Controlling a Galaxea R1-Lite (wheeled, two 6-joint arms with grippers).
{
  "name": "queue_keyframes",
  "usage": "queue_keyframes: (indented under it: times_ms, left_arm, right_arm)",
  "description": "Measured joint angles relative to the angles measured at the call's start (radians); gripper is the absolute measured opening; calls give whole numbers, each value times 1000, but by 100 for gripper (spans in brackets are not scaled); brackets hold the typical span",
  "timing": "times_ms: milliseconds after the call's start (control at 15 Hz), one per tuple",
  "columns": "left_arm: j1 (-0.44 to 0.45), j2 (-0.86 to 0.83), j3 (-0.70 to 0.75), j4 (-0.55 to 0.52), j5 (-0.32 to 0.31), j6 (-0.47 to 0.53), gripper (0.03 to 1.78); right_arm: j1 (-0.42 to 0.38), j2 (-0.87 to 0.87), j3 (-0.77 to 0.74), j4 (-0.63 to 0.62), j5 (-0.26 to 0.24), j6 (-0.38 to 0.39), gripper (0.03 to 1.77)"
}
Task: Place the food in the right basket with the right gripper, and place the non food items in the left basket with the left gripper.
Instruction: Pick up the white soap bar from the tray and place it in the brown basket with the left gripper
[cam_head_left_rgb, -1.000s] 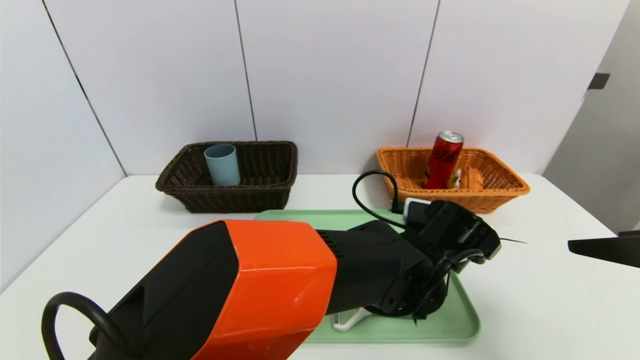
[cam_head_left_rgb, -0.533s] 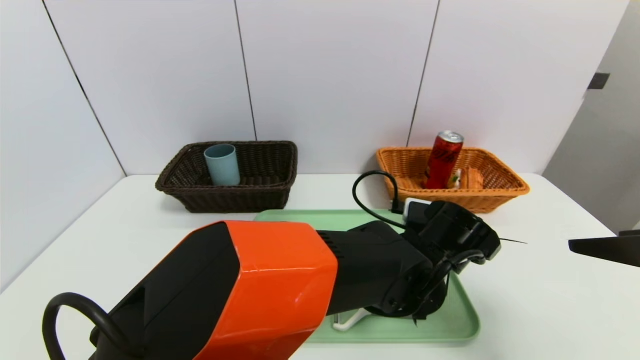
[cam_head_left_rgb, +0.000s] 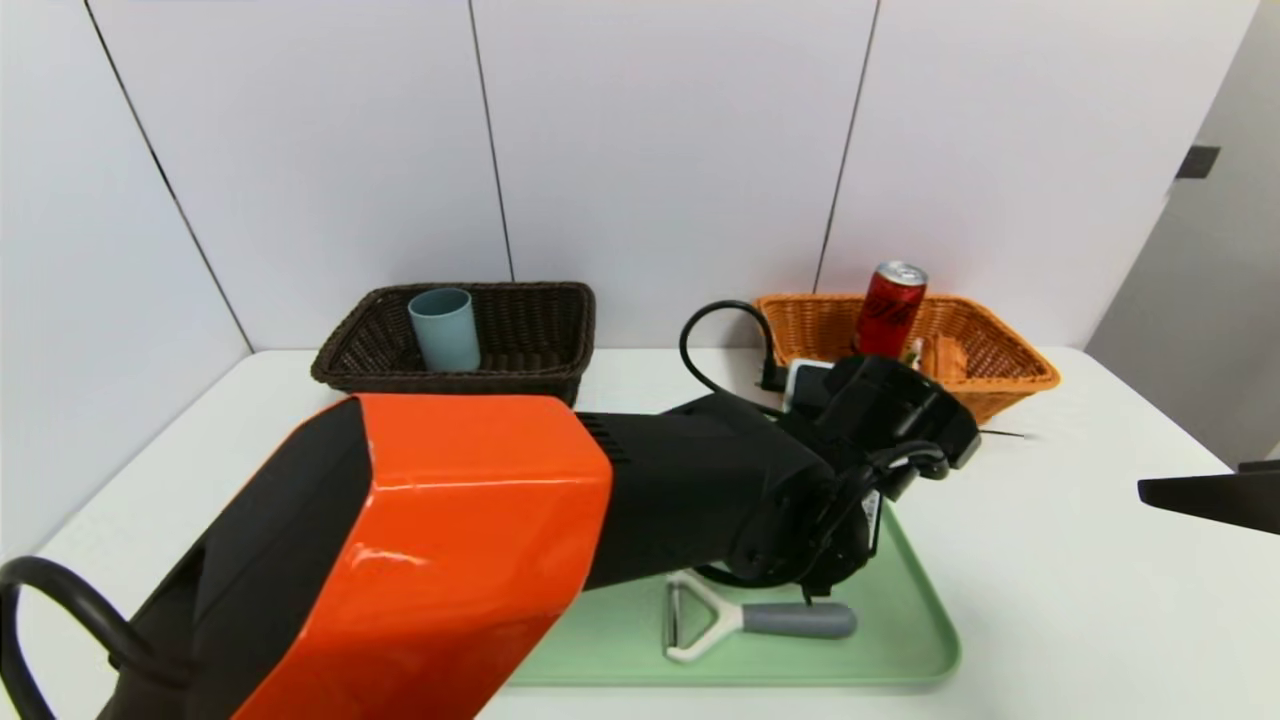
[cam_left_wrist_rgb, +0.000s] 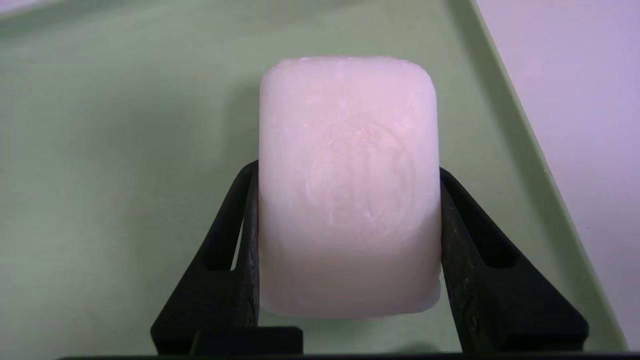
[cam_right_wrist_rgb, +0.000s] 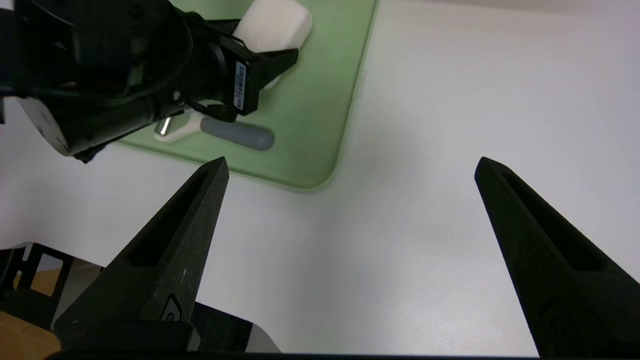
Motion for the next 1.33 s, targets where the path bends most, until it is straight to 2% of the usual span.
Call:
queue_keyframes:
  times_ms: [333, 533, 667, 933, 1200, 1333]
  left_arm:
    - [56, -108, 0, 83, 0, 25, 99]
    - [154, -196, 0, 161, -1, 81, 99]
    - [236, -241, 0, 176, -3, 125, 99]
    - [407, -287, 0, 169, -26, 188, 99]
    - [553, -270, 0, 107, -141, 214, 99]
    - [588, -243, 0, 58, -147, 214, 99]
  right_arm:
    - [1, 0, -2, 0, 0, 0, 170]
    - [1, -1, -3, 0, 0, 0, 170]
    - [1, -2, -3, 0, 0, -1, 170]
    - [1, -4, -1, 0, 1, -1, 170]
    - [2, -4, -1, 0, 0, -3, 170]
    - [1, -4, -1, 0, 0, -3, 170]
